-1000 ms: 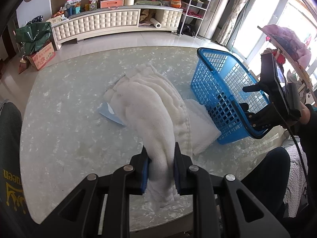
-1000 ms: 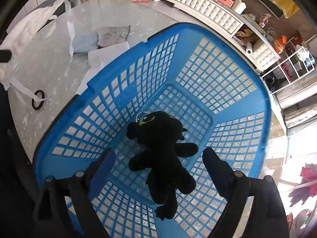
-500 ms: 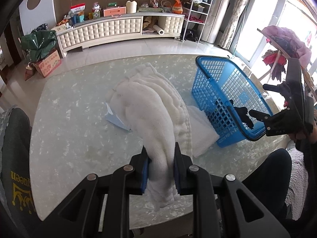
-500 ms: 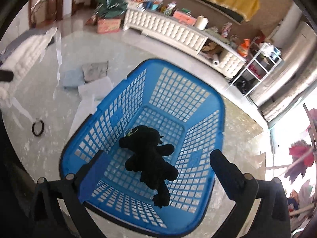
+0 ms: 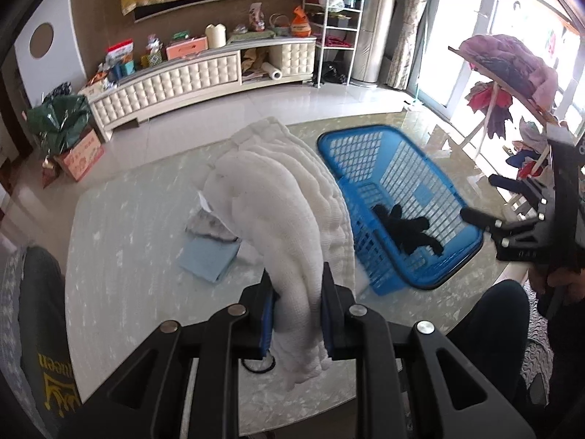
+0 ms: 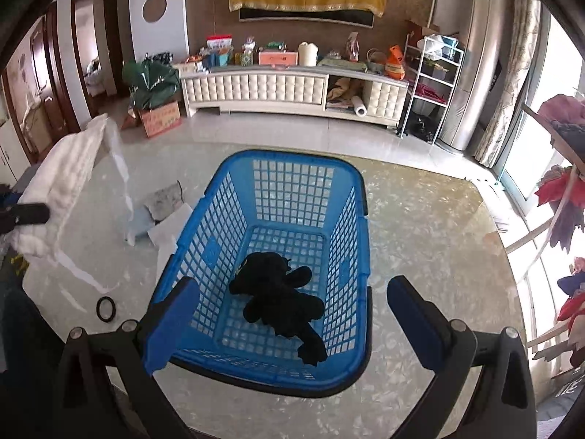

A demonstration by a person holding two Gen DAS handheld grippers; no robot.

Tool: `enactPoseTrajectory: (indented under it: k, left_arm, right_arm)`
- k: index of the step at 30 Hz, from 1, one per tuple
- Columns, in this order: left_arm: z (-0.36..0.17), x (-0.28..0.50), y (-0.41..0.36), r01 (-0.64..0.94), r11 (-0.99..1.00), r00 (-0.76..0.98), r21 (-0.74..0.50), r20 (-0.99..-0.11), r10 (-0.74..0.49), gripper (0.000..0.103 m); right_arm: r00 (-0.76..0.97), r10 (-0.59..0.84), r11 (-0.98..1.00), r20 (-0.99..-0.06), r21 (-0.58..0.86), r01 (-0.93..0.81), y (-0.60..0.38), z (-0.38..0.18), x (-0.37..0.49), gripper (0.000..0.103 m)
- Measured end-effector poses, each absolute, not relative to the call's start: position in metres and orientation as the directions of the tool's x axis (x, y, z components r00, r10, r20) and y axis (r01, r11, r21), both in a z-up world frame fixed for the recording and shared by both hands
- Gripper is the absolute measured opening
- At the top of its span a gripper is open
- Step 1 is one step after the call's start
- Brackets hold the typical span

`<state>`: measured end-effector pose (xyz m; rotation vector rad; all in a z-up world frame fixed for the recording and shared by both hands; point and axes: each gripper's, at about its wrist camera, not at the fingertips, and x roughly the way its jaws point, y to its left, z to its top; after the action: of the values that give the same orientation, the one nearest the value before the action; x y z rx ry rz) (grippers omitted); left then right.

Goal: Organize soft objects
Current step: 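Carry the white quilted cloth into the blue basket and open the left gripper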

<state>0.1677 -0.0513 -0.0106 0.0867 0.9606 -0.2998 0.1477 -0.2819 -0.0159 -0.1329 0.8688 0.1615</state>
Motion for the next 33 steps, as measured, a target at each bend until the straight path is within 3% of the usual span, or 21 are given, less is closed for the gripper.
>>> enactPoseTrajectory:
  k: [9, 27, 33]
  left_arm:
    - [0.016, 0.185, -0.103, 0.384, 0.923, 0.550, 0.012, -0.806, -0.218, 0.019]
    - [0.040, 0.247, -0.183, 0.518, 0.855, 0.528, 0.007, -0.789, -0.313, 0.019]
    - [0.016, 0.262, -0.208, 0.564, 0.826, 0.483, -0.004, -0.809, -0.334, 0.019]
  right_arm:
    - [0.628, 0.102, 0.988, -0.771, 0.004, -0.155, -0.296, -0.016, 0.143, 0.103]
    - [0.601, 0.121, 0.991, -0.790, 0.063, -0.117, -0.327, -0.029, 0.155, 0.103]
    - [0.580, 0.119, 0.992, -0.806, 0.076, -0.099, -0.339, -0.040, 0.163, 0.103]
